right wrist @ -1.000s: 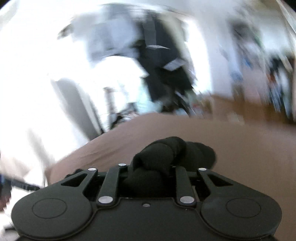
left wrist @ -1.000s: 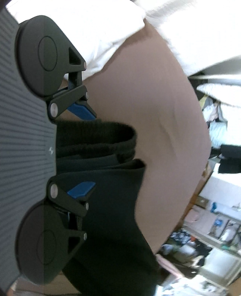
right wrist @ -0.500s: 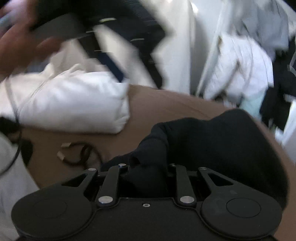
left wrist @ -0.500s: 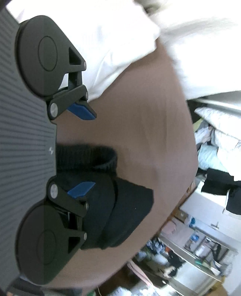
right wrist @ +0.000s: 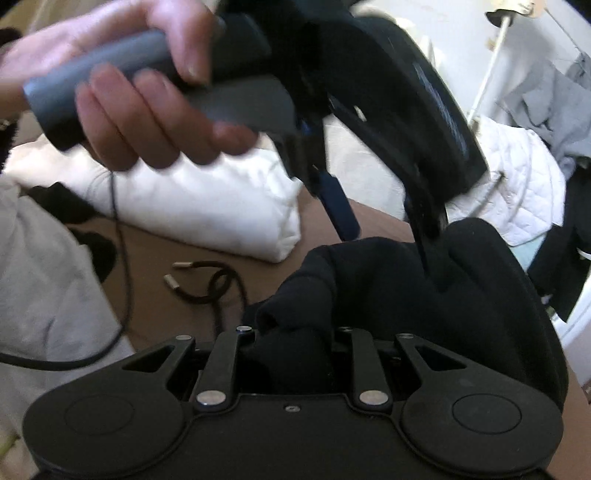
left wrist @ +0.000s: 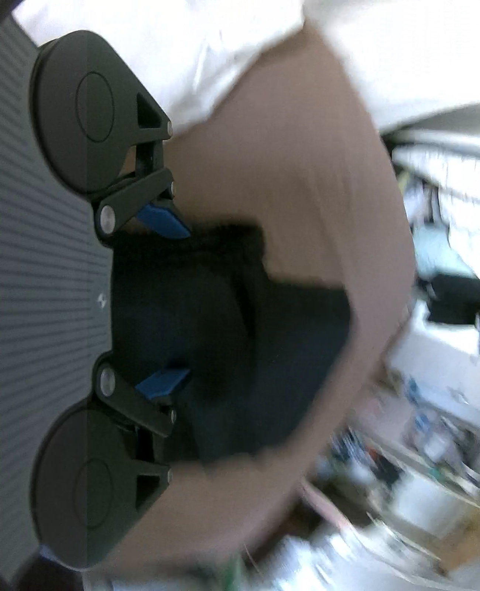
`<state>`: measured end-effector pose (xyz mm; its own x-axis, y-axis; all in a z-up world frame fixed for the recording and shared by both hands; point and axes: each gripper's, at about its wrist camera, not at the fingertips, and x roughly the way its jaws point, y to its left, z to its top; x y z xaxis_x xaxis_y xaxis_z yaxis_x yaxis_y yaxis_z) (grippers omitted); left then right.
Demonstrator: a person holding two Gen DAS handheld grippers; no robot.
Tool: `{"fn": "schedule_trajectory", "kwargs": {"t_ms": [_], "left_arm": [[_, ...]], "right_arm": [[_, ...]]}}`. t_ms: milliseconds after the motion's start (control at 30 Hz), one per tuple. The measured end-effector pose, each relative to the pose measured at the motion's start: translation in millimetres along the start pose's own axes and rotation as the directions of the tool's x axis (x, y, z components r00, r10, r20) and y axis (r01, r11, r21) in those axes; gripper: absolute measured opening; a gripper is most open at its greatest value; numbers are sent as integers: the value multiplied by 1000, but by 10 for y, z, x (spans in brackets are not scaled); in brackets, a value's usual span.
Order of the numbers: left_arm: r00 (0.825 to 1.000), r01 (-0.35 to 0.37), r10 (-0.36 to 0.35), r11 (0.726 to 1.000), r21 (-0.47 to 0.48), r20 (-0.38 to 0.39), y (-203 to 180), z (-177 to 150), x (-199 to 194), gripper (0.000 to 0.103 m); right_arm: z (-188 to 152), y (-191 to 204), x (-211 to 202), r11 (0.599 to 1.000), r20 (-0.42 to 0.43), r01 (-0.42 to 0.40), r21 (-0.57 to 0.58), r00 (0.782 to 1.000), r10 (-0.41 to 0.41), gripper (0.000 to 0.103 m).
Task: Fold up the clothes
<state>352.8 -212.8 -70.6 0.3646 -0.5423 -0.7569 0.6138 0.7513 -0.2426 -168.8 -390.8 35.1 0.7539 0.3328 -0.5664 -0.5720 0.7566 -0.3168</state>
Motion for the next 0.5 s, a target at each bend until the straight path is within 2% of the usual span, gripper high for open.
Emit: {"fn": "schedule_trajectory", "kwargs": {"t_ms": [67,167,267,367,500], "left_arm": [[997,-72,72,997,11,-34,4,-81,206,80],[997,32,-43,986,-164,-65,238,-102,292,78],[995,57,-70,986,-160,-77,266,-92,295,77],[995,67,-74,993,-101,-72,140,-157,256,76],[990,124,-126,991,-42,-61,-46,-259,175,76]], "right_arm": [[-10,-21,-65,999,-18,-50,5,999,50,35],[-60,-234,-276,980,-16,-160,115,987,162,46],[-124,-640,-640,909,88,-270,317,963,255,49],[-152,-1118,-944,856,179,-240,458,968,176,62],[-14,-1564,-703,903,95,-130,409,990,100,62]]}}
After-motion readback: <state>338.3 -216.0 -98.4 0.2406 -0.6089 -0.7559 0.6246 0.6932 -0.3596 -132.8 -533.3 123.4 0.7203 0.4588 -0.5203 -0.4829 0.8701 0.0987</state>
